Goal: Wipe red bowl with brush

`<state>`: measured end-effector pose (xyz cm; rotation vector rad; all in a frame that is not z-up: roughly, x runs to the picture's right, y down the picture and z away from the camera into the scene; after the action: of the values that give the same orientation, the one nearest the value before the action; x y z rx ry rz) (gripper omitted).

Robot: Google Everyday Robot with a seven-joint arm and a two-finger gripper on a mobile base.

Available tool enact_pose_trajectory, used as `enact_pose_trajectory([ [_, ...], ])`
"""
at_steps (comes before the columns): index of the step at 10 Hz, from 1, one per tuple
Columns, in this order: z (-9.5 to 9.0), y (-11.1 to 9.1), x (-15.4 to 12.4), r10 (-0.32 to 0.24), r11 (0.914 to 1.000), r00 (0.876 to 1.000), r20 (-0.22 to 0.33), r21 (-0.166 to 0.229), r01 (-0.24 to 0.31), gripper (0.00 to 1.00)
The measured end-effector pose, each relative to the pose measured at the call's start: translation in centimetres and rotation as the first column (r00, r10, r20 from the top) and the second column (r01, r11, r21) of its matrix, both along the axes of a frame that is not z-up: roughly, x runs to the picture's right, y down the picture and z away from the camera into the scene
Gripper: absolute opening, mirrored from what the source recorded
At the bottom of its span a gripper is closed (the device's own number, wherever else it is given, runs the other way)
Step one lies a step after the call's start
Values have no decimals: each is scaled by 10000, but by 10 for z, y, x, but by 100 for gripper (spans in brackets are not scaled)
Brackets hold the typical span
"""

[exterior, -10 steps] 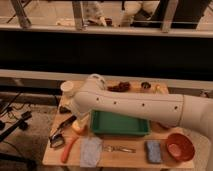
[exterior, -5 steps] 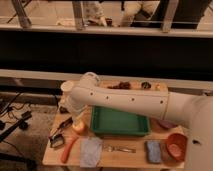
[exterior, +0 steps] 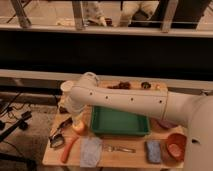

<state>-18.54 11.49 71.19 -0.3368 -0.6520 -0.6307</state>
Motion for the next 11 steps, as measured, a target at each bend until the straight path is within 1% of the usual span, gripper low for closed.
enact_pose_trajectory([
  [1, 0, 0, 0, 2, 10000, 10000, -1, 8, -2, 80],
  [3, 5, 2, -6, -20, 9999, 9999, 146, -132, 22, 80],
  [6, 23, 12, -40, -260, 9982, 9982, 549, -518, 288, 80],
  [8, 33, 14, -56, -374, 9964, 9960, 814, -735, 434, 80],
  [11, 47, 14, -66, -358, 9937, 9940, 1033, -1017, 463, 80],
])
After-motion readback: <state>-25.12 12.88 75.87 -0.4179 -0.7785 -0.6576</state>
